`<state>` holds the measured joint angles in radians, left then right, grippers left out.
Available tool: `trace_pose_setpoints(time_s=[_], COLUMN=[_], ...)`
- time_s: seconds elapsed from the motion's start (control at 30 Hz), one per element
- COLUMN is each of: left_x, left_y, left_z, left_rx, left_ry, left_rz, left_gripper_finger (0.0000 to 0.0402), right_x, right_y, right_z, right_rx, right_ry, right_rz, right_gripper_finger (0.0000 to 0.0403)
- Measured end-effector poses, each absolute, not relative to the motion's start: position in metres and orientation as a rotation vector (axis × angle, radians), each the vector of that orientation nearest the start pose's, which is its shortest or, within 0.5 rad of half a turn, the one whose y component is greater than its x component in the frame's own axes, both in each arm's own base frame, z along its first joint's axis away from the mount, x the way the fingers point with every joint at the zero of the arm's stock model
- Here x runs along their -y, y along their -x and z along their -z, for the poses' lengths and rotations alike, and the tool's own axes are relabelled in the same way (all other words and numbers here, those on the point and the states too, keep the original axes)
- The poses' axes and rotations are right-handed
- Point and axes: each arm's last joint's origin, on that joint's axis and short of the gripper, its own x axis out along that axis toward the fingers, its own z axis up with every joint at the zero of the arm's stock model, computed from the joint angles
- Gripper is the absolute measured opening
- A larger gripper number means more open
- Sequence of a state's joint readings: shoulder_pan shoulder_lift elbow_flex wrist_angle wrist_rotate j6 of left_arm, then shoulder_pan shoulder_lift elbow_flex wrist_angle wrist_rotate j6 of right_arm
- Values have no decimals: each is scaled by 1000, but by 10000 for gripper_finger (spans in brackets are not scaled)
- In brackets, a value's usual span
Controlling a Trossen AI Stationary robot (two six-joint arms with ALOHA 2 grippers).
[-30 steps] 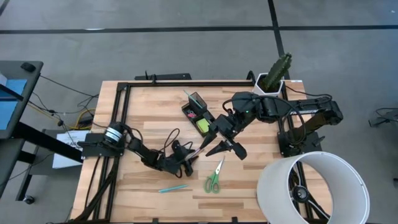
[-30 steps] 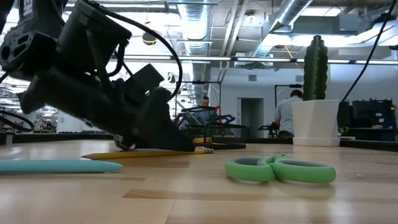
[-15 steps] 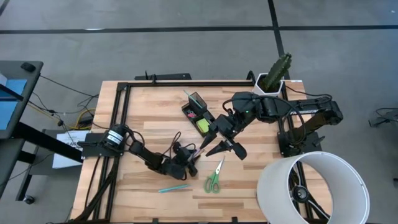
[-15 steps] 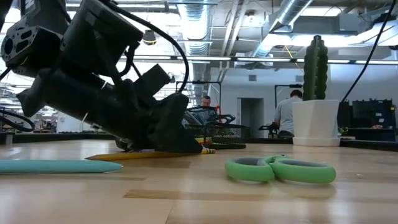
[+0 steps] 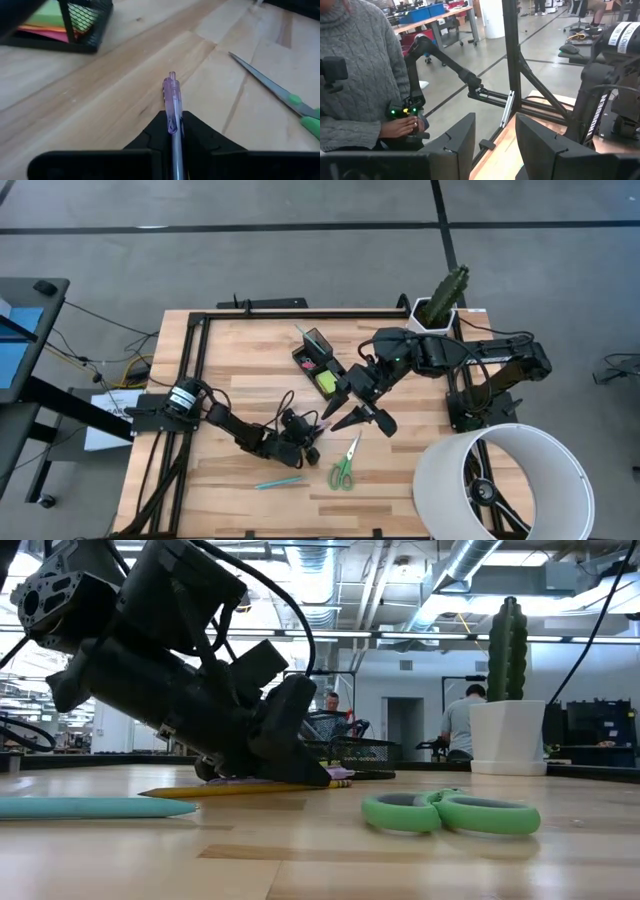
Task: Pick and place office supplies into organizer
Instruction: Put the purple pen into the black desk organizer
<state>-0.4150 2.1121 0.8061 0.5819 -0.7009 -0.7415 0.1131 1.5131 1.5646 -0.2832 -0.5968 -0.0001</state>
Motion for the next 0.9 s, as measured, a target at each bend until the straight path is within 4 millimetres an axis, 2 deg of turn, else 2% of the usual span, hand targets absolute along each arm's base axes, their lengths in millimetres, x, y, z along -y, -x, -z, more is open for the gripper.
trace_pose_setpoints(time_s=[0.33,0.5,0.7,0.83,0.9], left_x=[101,82,45,9,-10], left_y=[-322,-320,-313,-304,-298], left_z=[-93,-131,-185,-219,-229], left_rx=[-572,-535,-447,-407,-421], left_ry=[300,236,135,40,-1], left_rz=[-406,-445,-484,-475,-447], left_gripper_finger=[22,22,22,22,22], right_x=[-54,-54,-54,-54,-54], right_y=[-332,-332,-332,-332,-332], right_z=[-419,-419,-419,-419,-419], right_rx=[-230,-229,-230,-230,-229], right_ry=[-57,-57,-57,-57,-57], right_rz=[-707,-707,-707,-707,-707], right_gripper_finger=[134,133,134,133,133])
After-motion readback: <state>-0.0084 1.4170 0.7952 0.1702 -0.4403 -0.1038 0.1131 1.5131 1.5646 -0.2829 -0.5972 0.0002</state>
